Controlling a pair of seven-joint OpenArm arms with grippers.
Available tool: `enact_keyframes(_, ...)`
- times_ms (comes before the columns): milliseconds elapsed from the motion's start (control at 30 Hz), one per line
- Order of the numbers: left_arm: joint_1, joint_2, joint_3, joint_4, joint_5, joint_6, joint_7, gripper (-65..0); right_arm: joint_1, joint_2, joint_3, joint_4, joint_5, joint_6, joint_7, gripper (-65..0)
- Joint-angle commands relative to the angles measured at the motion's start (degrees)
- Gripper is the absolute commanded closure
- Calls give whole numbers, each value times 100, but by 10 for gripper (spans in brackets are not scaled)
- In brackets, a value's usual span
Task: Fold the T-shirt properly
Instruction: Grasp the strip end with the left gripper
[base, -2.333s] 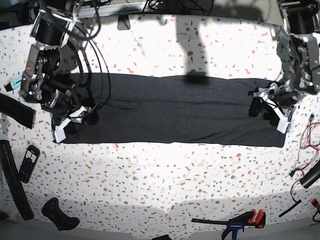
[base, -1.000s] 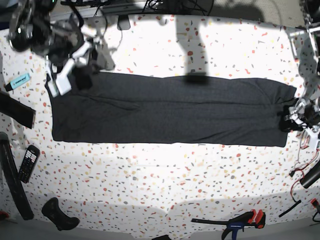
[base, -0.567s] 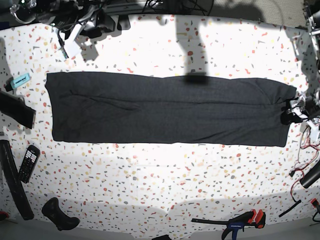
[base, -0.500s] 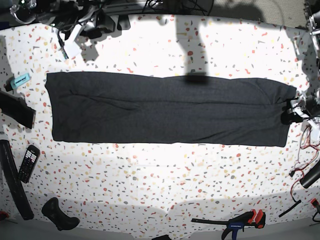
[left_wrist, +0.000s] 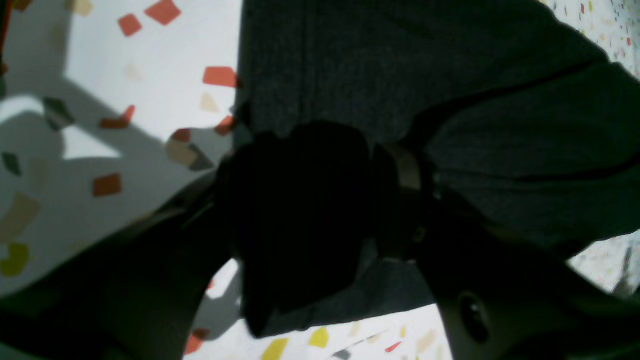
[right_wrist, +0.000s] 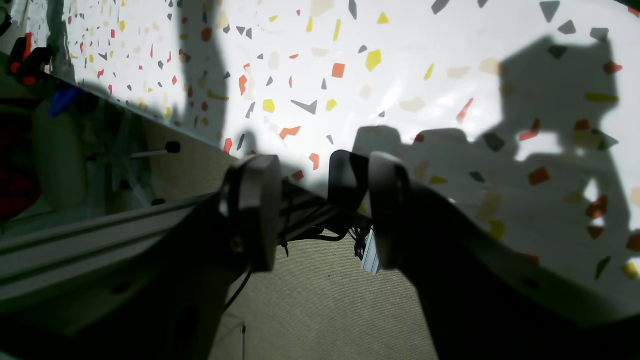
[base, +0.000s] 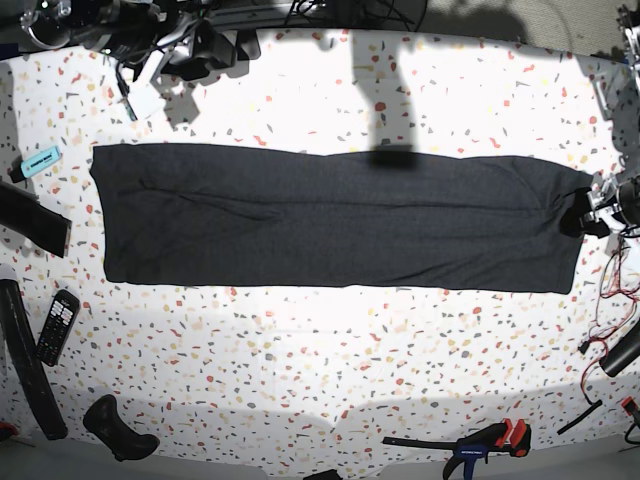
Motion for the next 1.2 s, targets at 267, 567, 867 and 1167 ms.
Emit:
enact_keyframes(267,-42,146,-4,35,-389,-21,461,-331,20,48,33,107,114,30,70,-280)
enact_keyframes(567,-46,98,-4,35,-391,-21,275,-96,20,48,33,107,114,30,70,-280)
enact_keyframes(867,-66,4,-4,66,-588,-21,-365,0,20,48,33,107,116,30,70,-280)
enact_keyframes(1167,-63,306,-4,927,-1034,-21,472,0,20,46,33,107,116,30,83,-280)
